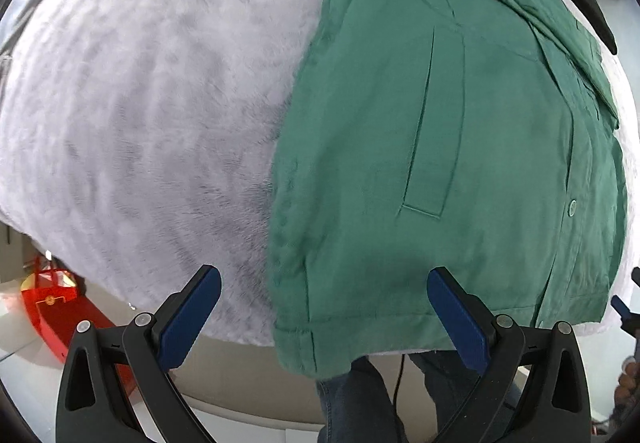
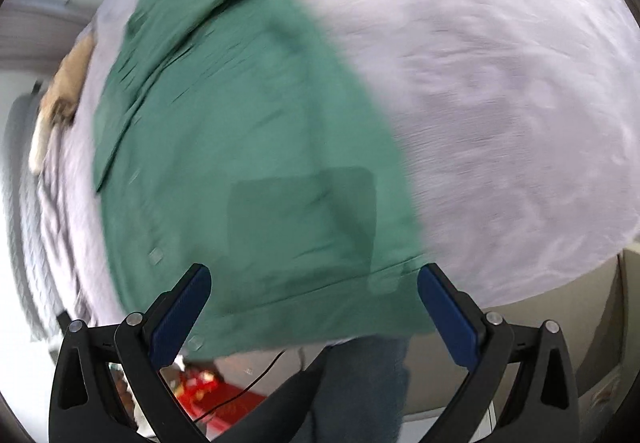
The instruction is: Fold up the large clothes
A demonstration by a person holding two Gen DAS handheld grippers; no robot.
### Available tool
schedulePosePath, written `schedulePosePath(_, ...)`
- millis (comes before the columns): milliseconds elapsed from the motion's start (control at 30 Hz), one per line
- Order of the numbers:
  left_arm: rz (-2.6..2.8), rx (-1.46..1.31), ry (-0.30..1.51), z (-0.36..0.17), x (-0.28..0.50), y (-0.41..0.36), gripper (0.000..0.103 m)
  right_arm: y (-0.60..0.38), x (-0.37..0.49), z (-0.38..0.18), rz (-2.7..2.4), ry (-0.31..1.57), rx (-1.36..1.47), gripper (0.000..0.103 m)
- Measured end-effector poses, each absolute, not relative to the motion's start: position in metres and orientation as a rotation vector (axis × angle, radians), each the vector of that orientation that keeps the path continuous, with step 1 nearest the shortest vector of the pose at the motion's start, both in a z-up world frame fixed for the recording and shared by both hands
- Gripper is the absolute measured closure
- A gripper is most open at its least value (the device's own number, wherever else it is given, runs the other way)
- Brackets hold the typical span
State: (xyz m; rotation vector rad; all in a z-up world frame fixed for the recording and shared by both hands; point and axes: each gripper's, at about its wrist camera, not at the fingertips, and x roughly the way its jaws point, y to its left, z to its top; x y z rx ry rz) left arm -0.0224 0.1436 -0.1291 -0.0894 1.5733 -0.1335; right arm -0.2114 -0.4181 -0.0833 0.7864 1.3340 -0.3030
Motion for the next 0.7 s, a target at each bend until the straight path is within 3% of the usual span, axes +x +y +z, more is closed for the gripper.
schedulePosePath(233,-0.271,-0.085,1.628,-0.146,-0.024,0.120,0.000,-0.416,-0.225,-0.124,-0.305,1.404,0.839,0.000)
schedulePosePath(467,-0.313,-0.122,1.612,-0.139,-0.028,0.114,0.000,-0.401,-0.224,-0.106,-0.058,1.214,1.074,0.000)
schedulePosePath(700,-0.330,-0.116,1.625,-0.147,-0.036,0.116,0.001,-0.395,-0.229,-0.115,-0.102,1.222,1.099,0.001)
